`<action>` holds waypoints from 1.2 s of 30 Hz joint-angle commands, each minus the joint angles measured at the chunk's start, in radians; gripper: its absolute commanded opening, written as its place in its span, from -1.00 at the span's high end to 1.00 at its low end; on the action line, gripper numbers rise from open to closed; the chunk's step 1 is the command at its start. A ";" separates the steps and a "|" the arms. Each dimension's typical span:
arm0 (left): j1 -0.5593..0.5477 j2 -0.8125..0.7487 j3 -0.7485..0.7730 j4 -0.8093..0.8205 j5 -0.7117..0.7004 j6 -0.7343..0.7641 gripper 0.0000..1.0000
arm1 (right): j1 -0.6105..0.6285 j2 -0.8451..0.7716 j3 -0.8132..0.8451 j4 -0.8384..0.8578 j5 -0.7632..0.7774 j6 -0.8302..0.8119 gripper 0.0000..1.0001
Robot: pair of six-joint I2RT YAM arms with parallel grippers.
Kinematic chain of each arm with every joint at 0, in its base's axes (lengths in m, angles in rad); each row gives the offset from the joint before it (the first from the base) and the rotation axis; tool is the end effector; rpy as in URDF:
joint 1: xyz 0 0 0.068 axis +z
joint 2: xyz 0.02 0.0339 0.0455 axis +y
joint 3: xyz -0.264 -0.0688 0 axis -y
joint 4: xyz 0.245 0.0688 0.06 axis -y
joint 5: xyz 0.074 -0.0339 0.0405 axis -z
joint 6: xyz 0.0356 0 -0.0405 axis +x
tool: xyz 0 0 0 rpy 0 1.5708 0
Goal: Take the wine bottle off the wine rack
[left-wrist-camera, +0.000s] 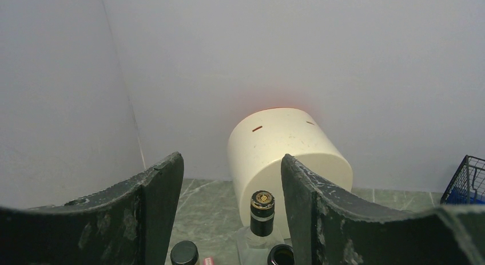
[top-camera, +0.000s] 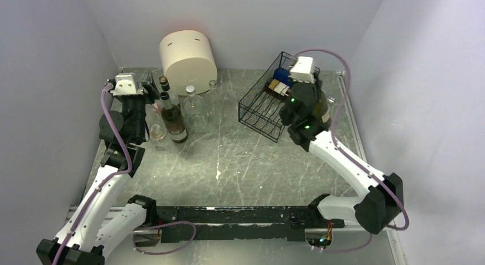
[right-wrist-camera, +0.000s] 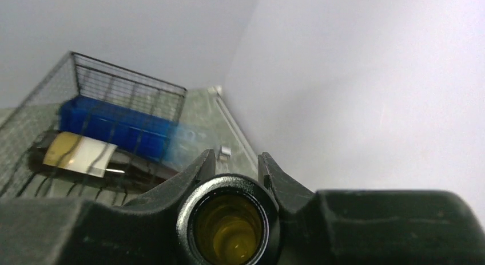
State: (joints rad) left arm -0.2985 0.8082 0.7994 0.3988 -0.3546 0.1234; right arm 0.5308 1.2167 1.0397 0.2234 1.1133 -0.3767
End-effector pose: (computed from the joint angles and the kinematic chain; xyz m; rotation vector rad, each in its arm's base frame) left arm 0.1780 -0.0418 0.4031 -0.0607 1.2049 0.0560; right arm 0.2489 0.1090 0.3812 0.1973 1.5838 -0.7217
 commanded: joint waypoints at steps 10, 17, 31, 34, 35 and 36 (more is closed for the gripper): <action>-0.007 -0.017 0.012 0.030 -0.028 0.026 -0.36 | 0.446 0.168 0.338 0.165 -0.239 -0.548 1.00; -0.006 -0.018 0.010 0.033 -0.040 0.033 -0.35 | 0.525 0.205 0.555 -0.155 -0.557 -0.167 1.00; -0.007 -0.016 0.010 0.032 -0.037 0.031 -0.35 | 0.499 0.255 0.366 0.075 -0.944 0.243 1.00; -0.007 -0.017 0.010 0.033 -0.038 0.032 -0.35 | 0.482 0.298 0.328 0.160 -0.971 0.273 1.00; -0.007 -0.017 0.009 0.032 -0.039 0.032 -0.35 | 0.478 0.315 0.321 0.183 -0.972 0.280 1.00; -0.007 -0.017 0.010 0.032 -0.038 0.030 -0.35 | 0.472 0.332 0.315 0.204 -0.970 0.287 1.00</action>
State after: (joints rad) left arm -0.2985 0.8028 0.7994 0.4000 -0.3794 0.1459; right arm 1.0290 1.5211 1.3590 0.1734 0.1928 -0.1410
